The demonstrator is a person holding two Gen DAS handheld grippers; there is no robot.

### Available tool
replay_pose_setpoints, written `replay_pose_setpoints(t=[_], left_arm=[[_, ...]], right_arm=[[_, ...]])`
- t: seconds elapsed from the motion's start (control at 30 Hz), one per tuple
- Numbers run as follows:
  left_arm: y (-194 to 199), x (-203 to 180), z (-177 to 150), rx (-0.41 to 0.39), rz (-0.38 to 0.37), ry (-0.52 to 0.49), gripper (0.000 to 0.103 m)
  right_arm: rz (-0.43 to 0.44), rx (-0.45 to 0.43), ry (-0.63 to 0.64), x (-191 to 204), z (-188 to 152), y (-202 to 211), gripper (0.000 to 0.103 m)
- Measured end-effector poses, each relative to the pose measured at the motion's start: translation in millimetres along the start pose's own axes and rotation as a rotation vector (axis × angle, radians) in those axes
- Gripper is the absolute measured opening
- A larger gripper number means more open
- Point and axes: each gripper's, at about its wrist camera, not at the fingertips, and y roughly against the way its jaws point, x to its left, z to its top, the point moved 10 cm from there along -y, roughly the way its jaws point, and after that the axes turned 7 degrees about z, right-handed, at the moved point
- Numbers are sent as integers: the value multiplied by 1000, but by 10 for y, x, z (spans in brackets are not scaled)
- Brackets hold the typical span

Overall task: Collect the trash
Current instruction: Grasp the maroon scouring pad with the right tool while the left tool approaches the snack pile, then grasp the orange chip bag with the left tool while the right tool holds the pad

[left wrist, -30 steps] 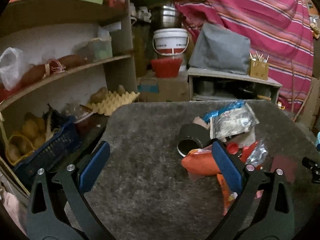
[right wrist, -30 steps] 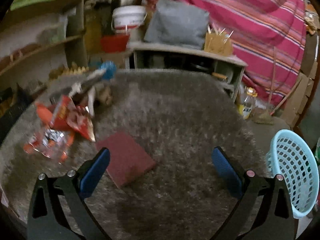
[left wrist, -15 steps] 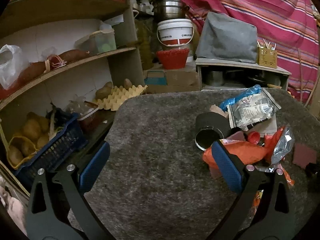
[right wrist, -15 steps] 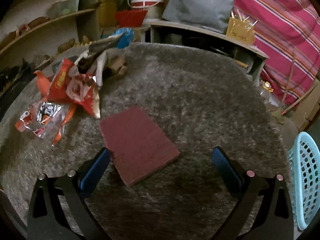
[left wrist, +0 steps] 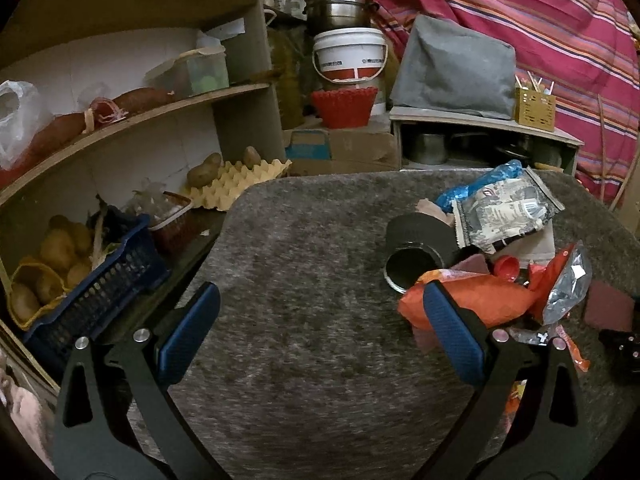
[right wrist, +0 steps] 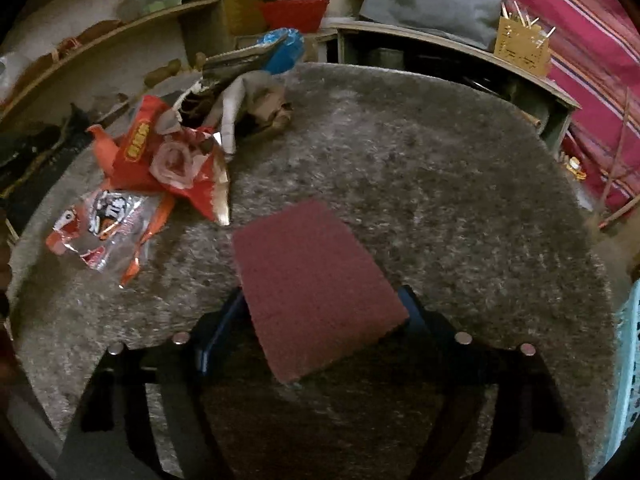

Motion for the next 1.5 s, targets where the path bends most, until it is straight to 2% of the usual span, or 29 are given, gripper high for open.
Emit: replay_pose_setpoints(t=[0.1,0.4,0.5,0.67,0.83,0.97,1.1,1.3,1.5], left_arm=[[-14,-110,-21,8,-22,-15,98],[0,-443,55,27,-79,16,98],[2,-601,92,31,-91,-2,98],[-93,-762,102,59,-66,-31,98],[-236,-780,-15,116,-49,-58,98],[-320,-689,-187,159,2,-98,98],[-276,-629,-295,186,-29,-101,98],[-203,-604,-452,166,-26,-212,98],[-193,-589,-630,189,-59,-251,98]], right_arm=[[31,-18,-16,-2,6,61,73],[-64,-150,-79,-272,79,522,73],[-91,-159,-98,-383,67,572,73],[-99,-157,-123,-505,9,604,73],[-101,-166,-128,-565,-52,685,73],[-104,-172,-133,-586,-94,735,73],[-115,-169,-123,-575,-144,761,73],[-125,-161,-115,-589,-204,792,73],[-146,-170,-137,-705,-243,862,73]])
